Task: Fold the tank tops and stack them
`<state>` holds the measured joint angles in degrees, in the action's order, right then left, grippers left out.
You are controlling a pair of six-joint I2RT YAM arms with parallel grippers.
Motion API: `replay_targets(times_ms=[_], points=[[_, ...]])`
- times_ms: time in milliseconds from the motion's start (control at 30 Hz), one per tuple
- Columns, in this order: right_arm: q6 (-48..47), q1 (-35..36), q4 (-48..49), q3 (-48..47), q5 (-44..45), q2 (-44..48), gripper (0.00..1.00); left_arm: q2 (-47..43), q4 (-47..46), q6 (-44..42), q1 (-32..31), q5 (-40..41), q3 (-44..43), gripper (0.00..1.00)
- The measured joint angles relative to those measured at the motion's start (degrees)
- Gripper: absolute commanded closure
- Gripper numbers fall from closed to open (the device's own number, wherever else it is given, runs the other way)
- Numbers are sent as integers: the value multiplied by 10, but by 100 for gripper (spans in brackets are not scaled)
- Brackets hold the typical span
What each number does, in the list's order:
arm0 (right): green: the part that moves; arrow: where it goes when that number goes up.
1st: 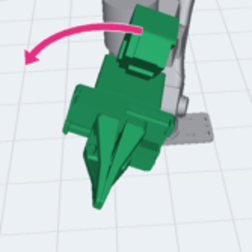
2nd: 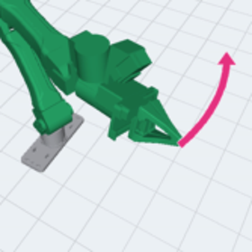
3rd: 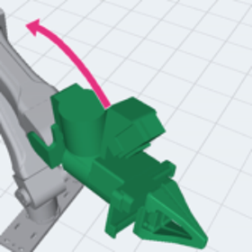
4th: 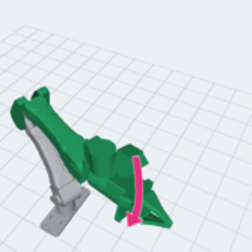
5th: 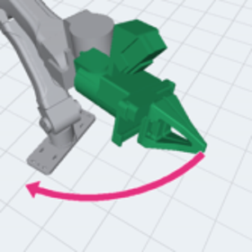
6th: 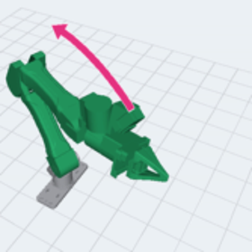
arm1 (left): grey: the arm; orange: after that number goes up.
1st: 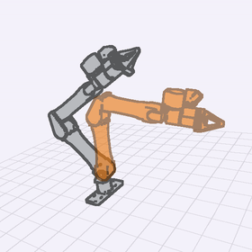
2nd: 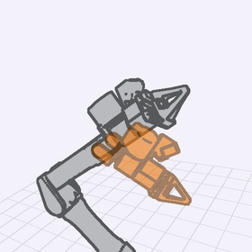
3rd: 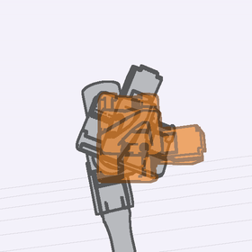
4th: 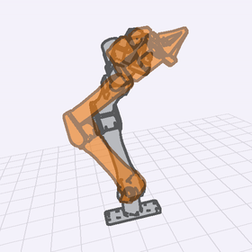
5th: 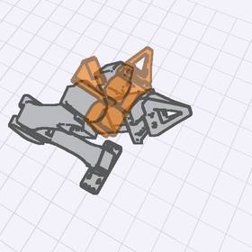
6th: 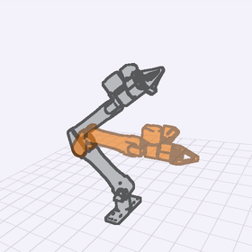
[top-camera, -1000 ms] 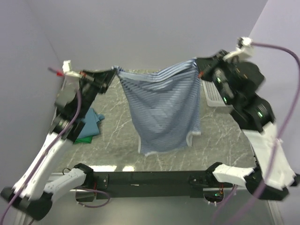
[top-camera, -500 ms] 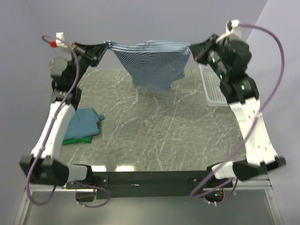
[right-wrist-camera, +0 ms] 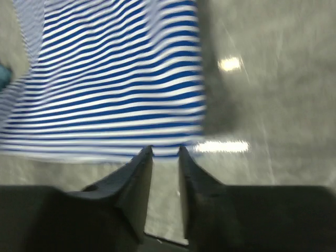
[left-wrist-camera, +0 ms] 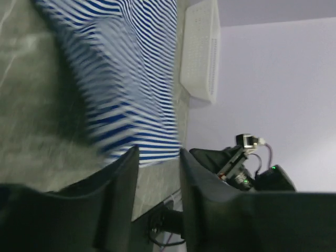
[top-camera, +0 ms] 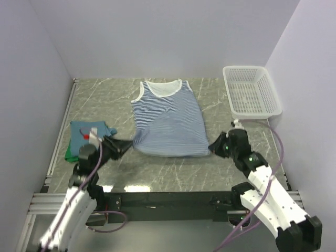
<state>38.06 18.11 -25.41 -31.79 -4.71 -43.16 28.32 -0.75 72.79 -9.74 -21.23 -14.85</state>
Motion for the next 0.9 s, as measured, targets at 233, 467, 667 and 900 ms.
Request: replay_targets(times_ms=[233, 467, 667, 900], points=[[40, 0, -43, 68, -19, 120, 43, -223, 147, 26, -25, 40, 56, 40], [53, 77, -20, 43, 9, 58, 50, 36, 156, -51, -26, 81, -75, 50], [100, 324, 38, -60, 111, -164, 57, 280, 155, -168, -15, 129, -320, 47], [116, 472, 99, -296, 184, -465, 62, 326, 191, -238, 26, 150, -496, 44]])
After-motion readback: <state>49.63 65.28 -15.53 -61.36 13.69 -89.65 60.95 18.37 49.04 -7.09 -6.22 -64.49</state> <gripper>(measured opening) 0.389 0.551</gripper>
